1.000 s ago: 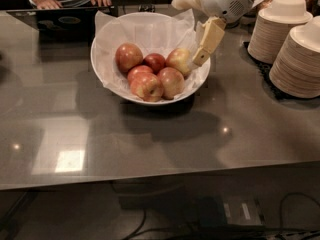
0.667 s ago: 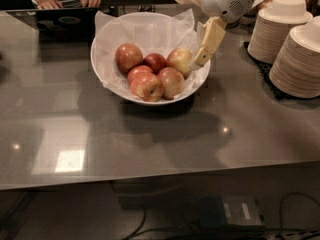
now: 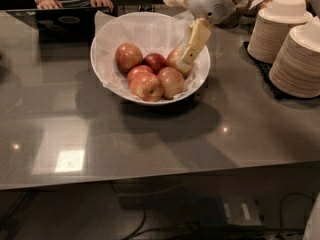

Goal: Pick apple from white bowl

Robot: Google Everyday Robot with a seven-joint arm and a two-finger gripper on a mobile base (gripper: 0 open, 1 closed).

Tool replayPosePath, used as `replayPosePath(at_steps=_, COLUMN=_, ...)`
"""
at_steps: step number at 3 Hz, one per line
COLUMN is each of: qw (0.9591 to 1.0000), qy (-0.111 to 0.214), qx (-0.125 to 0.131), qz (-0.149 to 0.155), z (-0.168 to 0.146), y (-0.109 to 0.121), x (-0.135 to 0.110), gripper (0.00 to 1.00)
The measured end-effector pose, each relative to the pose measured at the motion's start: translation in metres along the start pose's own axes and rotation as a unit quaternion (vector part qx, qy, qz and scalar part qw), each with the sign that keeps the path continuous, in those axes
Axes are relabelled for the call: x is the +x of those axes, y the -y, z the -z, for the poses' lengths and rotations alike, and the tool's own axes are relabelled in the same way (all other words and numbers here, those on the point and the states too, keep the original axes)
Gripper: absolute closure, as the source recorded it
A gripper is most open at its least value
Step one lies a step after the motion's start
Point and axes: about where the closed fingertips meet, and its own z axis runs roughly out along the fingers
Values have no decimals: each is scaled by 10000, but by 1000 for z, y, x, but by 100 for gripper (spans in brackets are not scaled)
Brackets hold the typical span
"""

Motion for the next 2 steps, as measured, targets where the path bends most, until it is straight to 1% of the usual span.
replayPosePath(at_steps=1, qw=9999, qy=53, qx=-2, qz=-88, z=-9, y=10, x=3, gripper=0)
replayPosePath(at_steps=2, qw=9992, qy=244, qx=-19, qz=-318, z=-21, y=17, x=0, gripper=19)
